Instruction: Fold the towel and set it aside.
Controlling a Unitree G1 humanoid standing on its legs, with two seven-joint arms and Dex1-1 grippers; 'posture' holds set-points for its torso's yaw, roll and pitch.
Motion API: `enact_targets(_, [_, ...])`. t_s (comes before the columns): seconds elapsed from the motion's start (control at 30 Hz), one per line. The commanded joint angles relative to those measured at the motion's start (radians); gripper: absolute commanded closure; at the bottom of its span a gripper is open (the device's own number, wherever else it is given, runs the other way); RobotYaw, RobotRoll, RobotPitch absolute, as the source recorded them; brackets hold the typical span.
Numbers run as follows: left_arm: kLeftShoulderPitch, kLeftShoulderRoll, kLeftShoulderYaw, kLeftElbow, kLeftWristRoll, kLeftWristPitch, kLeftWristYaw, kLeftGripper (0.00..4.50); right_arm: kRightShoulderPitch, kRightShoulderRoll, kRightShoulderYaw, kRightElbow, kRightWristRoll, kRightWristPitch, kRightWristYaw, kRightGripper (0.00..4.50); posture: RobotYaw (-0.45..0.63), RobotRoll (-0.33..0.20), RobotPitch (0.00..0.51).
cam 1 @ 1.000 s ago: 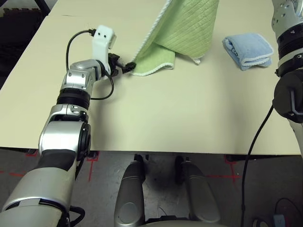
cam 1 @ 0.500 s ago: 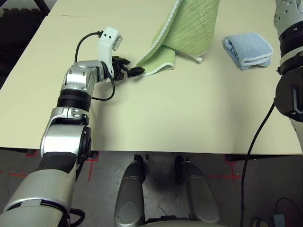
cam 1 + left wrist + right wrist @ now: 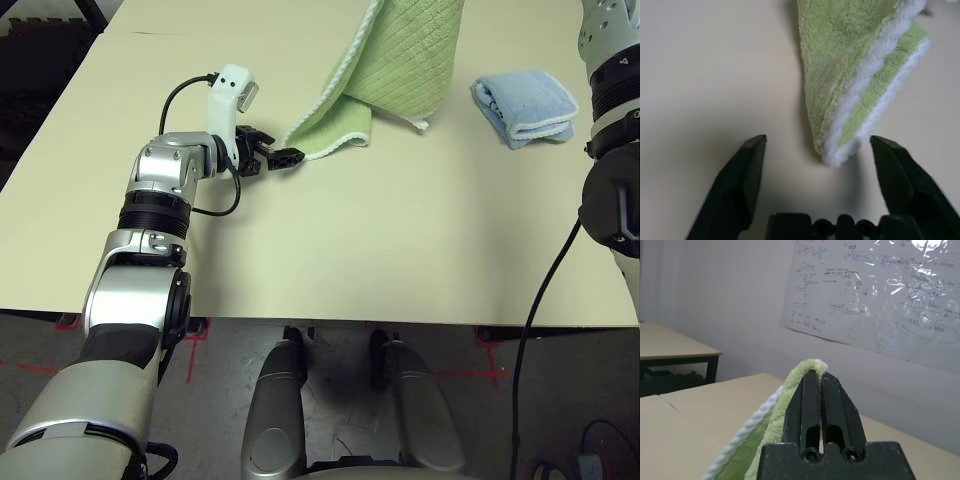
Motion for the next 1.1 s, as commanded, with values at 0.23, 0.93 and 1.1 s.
enact_targets(0.23, [0.002, -0.007, 0.014, -0.023, -0.023, 0.001, -0.012, 1.87, -0.002, -0.008, -0.006, 0.001, 0.001, -0.008, 0.01, 4.5, 0.03, 0.0, 0.248])
enact_targets(0.93, [-0.255, 0.165, 0.107, 0.253, 0.005, -0.226, 0.163, 4.48, 0.243, -0.163, -0.084, -0.009, 0.069, 0.103, 0.06, 4.5, 0.03, 0.0, 0.254])
enact_targets(1.1, [-0.347, 0.19, 0.138, 0.364, 0.005, -0.296, 0.215, 4.48, 0.365, -0.217, -0.169, -0.094, 0.228, 0.546, 0.23, 4.5, 0.04, 0.0, 0.267])
